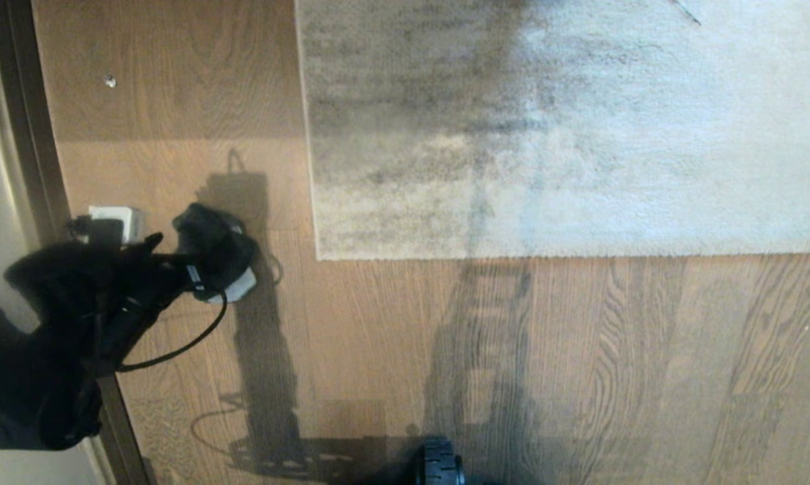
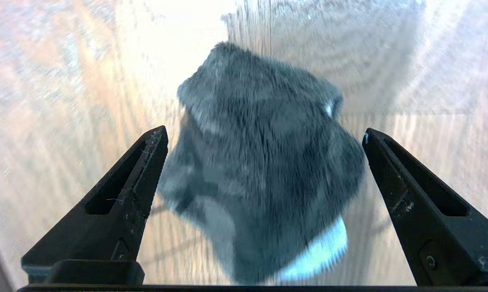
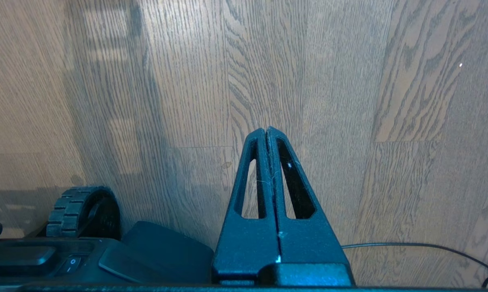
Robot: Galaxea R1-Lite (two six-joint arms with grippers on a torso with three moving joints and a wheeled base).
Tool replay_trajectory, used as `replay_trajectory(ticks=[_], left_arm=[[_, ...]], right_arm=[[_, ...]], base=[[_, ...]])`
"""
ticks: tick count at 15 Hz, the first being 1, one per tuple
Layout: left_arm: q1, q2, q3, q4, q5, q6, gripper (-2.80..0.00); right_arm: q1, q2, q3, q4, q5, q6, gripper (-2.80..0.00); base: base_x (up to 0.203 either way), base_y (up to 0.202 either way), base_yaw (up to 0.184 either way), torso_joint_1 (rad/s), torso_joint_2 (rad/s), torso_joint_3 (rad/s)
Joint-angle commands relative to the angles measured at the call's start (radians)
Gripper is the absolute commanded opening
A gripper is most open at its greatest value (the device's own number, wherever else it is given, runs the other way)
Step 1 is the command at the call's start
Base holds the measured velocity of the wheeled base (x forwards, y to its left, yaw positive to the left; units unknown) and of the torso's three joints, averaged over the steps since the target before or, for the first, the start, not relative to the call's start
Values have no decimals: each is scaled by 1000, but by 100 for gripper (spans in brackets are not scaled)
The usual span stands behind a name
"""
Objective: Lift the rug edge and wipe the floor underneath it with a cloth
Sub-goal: Pick up the rag
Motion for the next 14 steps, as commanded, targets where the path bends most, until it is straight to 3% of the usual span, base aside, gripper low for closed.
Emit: replay_trajectory(ticks=[1, 6, 14], left_arm=[[9, -62, 51, -48, -1, 0, 0], [42, -49, 74, -48, -5, 2, 0], [38, 63, -36, -48, -12, 3, 0]], right_arm=[[0, 0, 0, 0, 0, 0, -280], [0, 0, 0, 1, 0, 0, -280], [-1, 0, 0, 1, 0, 0, -280]], base=[[0, 0, 0, 0, 0, 0], [0, 0, 0, 0, 0, 0], [0, 0, 0, 0, 0, 0]])
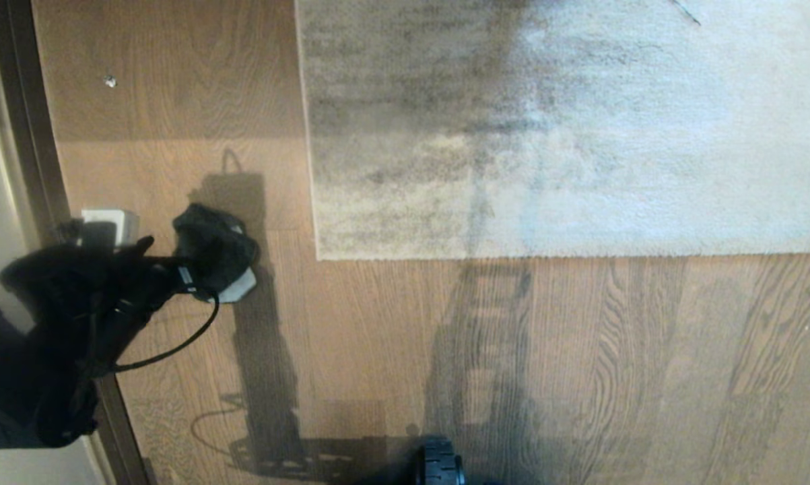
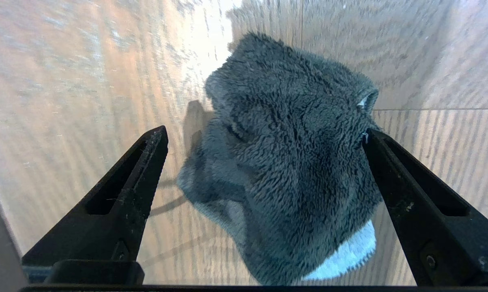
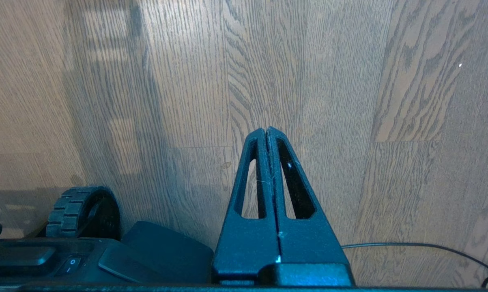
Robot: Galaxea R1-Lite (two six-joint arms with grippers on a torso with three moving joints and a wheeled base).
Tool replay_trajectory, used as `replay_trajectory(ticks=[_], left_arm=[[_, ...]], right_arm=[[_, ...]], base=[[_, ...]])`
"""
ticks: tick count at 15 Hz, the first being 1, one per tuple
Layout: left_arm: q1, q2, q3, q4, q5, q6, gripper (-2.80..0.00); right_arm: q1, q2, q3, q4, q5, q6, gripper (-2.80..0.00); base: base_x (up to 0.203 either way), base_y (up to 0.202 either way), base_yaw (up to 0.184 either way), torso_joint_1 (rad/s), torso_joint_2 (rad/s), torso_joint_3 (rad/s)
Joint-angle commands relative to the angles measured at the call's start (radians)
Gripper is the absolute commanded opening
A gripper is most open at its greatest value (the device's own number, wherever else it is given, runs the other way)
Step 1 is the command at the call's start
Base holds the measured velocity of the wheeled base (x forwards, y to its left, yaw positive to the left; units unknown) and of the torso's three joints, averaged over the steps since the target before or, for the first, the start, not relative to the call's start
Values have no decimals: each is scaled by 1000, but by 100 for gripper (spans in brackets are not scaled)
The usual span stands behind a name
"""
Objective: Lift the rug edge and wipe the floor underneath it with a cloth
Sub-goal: Pick up the rag
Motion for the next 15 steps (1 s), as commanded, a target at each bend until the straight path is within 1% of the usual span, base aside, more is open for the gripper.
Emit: replay_trajectory(ticks=[1, 6, 10, 15], left_arm=[[-4, 45, -27, -48, 0, -1, 0], [-28, 114, -92, -48, 0, -1, 0], [-41, 137, -92, -48, 0, -3, 0], [-41, 142, -95, -48, 0, -3, 0]], right_arm=[[1, 0, 0, 0, 1, 0, -280], [0, 0, 0, -1, 1, 0, -280], [1, 0, 0, 1, 1, 0, -280], [0, 0, 0, 0, 1, 0, -280]], base=[[0, 0, 0, 0, 0, 0], [0, 0, 0, 0, 0, 0], [0, 0, 0, 0, 0, 0], [0, 0, 0, 0, 0, 0]])
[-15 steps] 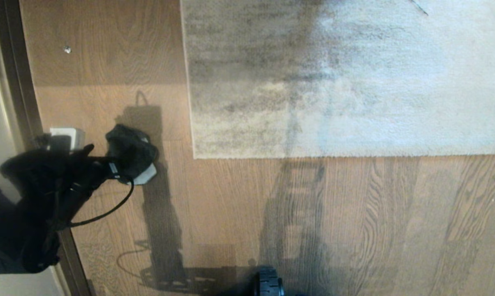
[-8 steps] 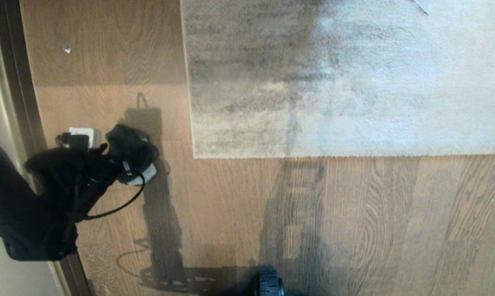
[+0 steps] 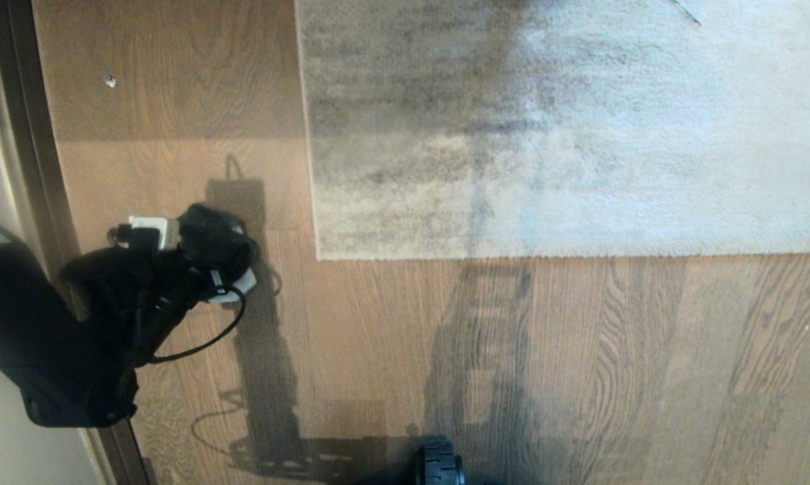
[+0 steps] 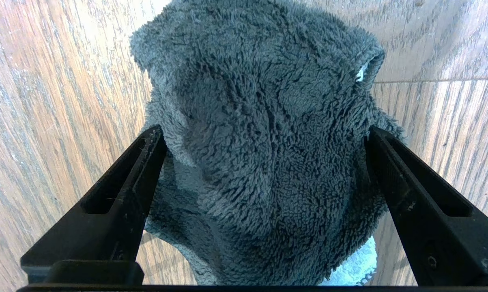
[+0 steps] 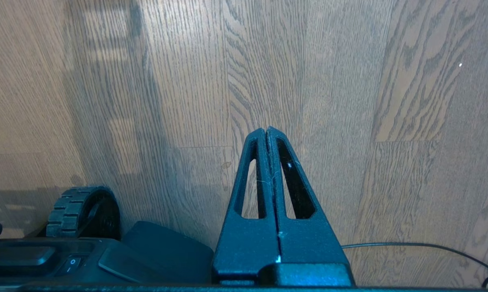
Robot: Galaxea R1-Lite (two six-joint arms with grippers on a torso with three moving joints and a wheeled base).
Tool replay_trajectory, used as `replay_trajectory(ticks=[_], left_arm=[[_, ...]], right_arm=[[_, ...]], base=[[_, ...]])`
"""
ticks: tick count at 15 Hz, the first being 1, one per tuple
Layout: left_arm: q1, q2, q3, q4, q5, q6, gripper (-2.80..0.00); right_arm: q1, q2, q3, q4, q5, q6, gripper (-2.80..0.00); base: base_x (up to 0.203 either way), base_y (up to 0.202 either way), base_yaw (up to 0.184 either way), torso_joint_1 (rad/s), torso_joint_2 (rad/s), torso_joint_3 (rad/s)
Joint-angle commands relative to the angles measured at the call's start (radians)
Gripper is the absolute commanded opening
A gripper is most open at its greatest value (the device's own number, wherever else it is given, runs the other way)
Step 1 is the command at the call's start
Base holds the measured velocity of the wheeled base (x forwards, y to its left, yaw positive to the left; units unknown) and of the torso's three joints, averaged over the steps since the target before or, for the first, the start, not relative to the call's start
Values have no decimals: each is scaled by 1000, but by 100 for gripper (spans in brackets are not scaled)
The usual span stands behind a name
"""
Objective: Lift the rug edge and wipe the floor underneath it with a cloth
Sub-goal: Pick up the rag
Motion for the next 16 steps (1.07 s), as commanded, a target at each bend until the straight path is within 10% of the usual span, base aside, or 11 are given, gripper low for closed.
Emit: replay_trajectory(ticks=[1, 2, 16], left_arm=[[-1, 6, 4, -47, 0, 1, 0], [-1, 6, 2, -47, 0, 1, -280], [-4, -69, 20, -47, 3, 3, -280]], right_arm=[[-1, 0, 0, 1, 0, 0, -280], [1, 0, 0, 1, 0, 0, -280], [1, 0, 0, 1, 0, 0, -280]], base=[[0, 0, 0, 0, 0, 0], [0, 0, 0, 0, 0, 0], [0, 0, 0, 0, 0, 0]])
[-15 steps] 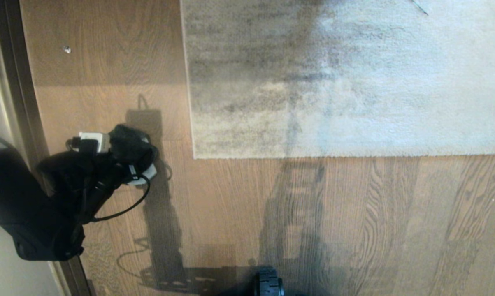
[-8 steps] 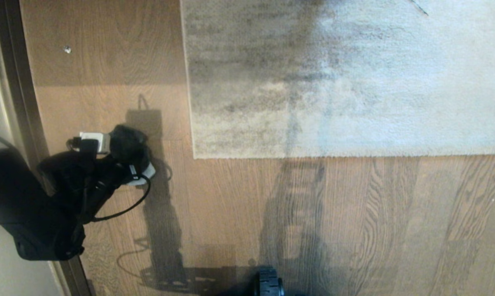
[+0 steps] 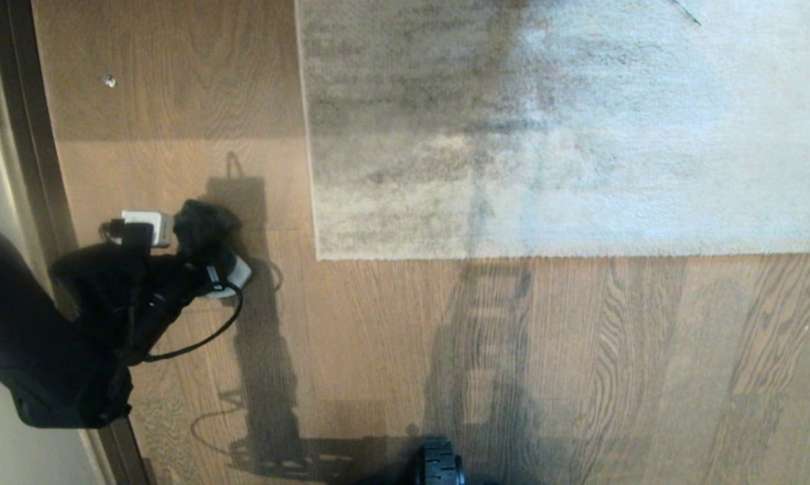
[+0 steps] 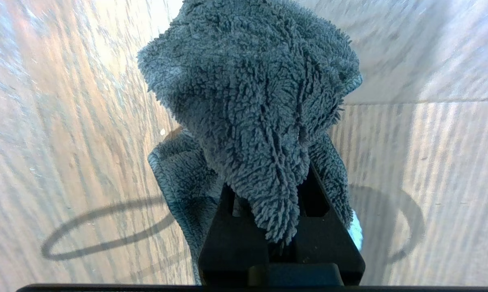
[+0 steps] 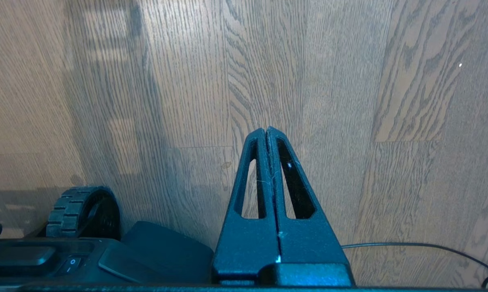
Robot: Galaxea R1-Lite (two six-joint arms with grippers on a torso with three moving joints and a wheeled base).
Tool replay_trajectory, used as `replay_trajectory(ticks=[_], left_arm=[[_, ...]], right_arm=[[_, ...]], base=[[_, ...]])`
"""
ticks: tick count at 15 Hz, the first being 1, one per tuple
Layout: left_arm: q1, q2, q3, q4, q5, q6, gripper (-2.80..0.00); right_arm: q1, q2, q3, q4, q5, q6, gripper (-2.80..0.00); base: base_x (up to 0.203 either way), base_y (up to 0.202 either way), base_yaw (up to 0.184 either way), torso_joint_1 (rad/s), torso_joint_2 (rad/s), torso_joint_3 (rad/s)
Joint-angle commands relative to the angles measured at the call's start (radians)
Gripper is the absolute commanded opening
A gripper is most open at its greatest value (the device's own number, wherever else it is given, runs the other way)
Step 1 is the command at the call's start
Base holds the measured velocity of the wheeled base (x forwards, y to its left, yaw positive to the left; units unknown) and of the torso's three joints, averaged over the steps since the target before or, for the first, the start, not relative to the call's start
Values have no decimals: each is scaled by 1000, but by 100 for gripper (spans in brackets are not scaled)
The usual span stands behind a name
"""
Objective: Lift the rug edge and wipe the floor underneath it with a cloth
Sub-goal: Pick up the rag
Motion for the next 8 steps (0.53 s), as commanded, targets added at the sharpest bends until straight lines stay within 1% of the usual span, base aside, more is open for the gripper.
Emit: replay_trajectory(ticks=[1, 4, 8], left_arm=[[-1, -44, 17, -49, 2, 0, -280], [-1, -121, 88, -49, 3, 0, -280], [-6, -266, 219, -49, 9, -2, -280]], right_arm=[[1, 0, 0, -1, 0, 1, -280], [1, 0, 0, -1, 0, 1, -280], [0, 0, 0, 0, 0, 1, -280]], base=[[0, 0, 0, 0, 0, 0], [0, 0, 0, 0, 0, 0], [0, 0, 0, 0, 0, 0]])
